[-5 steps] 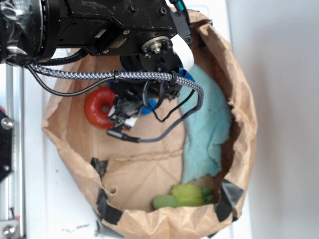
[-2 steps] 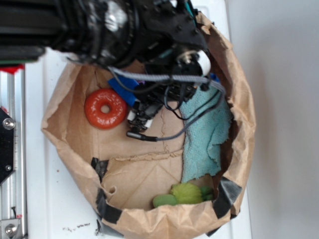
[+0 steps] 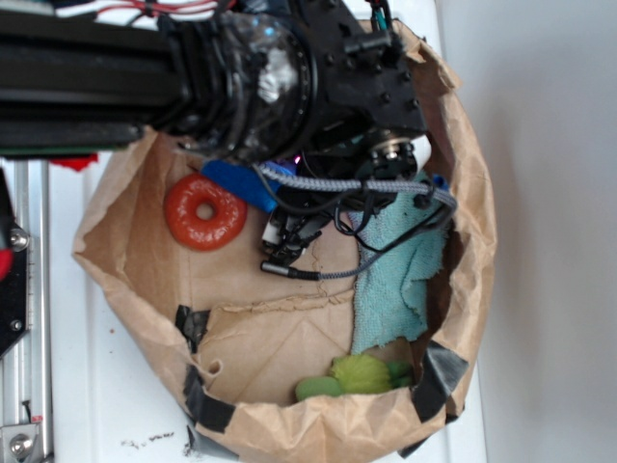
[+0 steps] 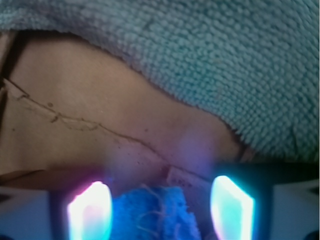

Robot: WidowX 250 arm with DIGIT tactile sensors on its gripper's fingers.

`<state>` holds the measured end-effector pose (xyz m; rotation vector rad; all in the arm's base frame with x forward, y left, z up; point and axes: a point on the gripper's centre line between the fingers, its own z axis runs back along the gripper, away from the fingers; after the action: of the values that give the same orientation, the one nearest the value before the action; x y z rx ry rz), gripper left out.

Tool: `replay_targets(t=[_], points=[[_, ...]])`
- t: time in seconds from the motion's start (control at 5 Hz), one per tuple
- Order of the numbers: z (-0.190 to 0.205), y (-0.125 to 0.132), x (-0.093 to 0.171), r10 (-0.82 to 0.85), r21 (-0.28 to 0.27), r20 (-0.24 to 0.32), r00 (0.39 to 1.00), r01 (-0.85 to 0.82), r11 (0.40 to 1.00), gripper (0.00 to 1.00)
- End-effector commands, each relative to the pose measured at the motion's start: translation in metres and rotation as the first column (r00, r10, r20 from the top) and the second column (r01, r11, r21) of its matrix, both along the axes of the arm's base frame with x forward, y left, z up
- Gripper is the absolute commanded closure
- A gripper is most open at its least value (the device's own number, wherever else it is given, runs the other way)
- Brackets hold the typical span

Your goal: Grab the blue sponge.

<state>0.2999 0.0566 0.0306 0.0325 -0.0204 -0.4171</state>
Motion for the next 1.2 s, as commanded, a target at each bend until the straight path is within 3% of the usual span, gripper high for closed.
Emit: replay_targets(t=[0.0, 0.4, 0.6, 0.8, 1.0], points=[[0.014, -0.011, 0.007, -0.024, 0.042, 0.063, 0.998, 0.021, 0.999, 1.0], [0.026, -0.011, 0.009, -0.021, 0.011, 0.126, 0.992, 0.02, 1.0, 1.0], [0.073, -0.02, 0.004, -0.005, -0.038, 0.205, 0.979, 0.013, 0.999, 1.0], [0.115, -0.03, 0.004, 0.009, -0.168, 0.294, 0.956, 0.042, 0.985, 1.0], [0.144, -0.045, 0.001, -0.008, -0.211, 0.348, 0.938, 0.087, 0.974, 1.0]])
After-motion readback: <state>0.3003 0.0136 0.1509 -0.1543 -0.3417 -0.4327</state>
